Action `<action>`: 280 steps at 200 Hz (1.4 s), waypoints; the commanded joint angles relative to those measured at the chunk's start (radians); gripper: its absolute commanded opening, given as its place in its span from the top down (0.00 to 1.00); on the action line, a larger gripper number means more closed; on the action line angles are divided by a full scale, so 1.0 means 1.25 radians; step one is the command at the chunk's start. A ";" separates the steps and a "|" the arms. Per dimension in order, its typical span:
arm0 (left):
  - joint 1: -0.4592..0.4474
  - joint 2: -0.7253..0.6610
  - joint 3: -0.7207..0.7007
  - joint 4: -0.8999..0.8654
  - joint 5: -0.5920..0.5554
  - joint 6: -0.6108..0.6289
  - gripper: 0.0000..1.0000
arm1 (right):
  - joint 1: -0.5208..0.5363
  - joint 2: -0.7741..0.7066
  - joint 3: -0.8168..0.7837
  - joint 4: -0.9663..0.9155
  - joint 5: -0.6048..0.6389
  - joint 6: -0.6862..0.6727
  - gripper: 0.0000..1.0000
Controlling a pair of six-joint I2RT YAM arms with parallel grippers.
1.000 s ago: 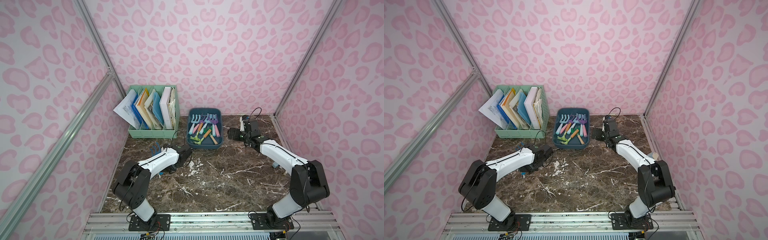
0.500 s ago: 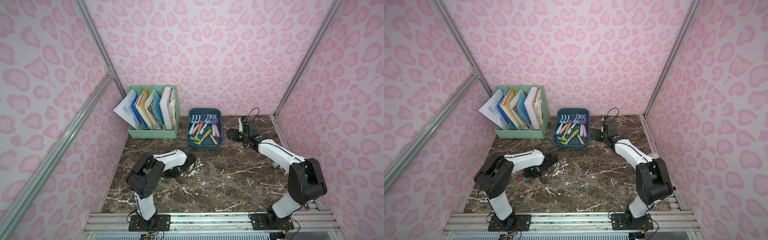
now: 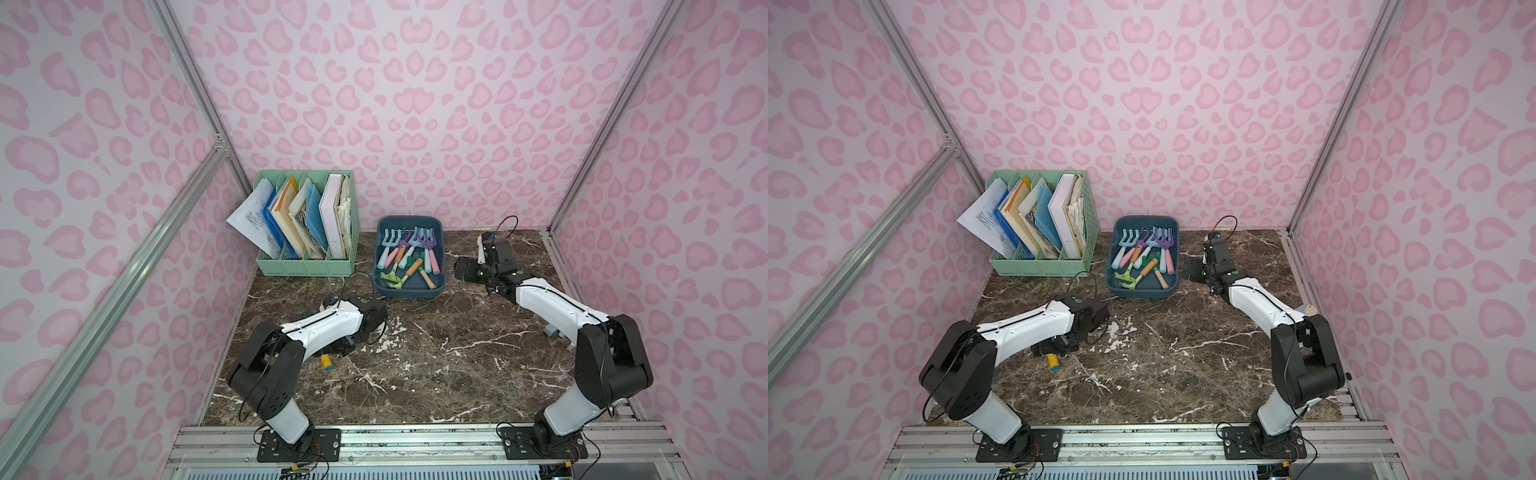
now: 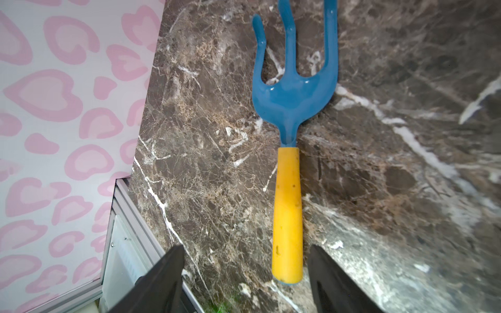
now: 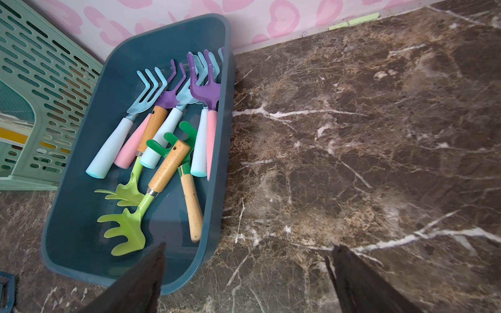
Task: Take the hand rake out of the storage box
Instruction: Place the rake at the center of the board.
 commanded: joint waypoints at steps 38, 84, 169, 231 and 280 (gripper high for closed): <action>0.131 -0.222 -0.107 0.220 0.039 0.028 0.36 | 0.000 -0.001 -0.012 0.024 0.006 -0.006 0.02; 0.210 -0.152 -0.161 0.395 0.186 0.121 0.31 | -0.004 -0.002 -0.022 0.033 0.010 -0.007 0.02; 0.264 -0.100 -0.244 0.487 0.230 0.144 0.56 | -0.009 -0.002 -0.027 0.034 0.016 -0.008 0.02; 0.272 -0.050 -0.226 0.516 0.316 0.240 0.87 | -0.011 0.003 -0.026 0.030 0.020 -0.008 0.02; 0.223 -0.151 -0.241 0.480 0.413 0.327 0.83 | -0.016 0.011 -0.021 0.024 0.029 -0.006 0.02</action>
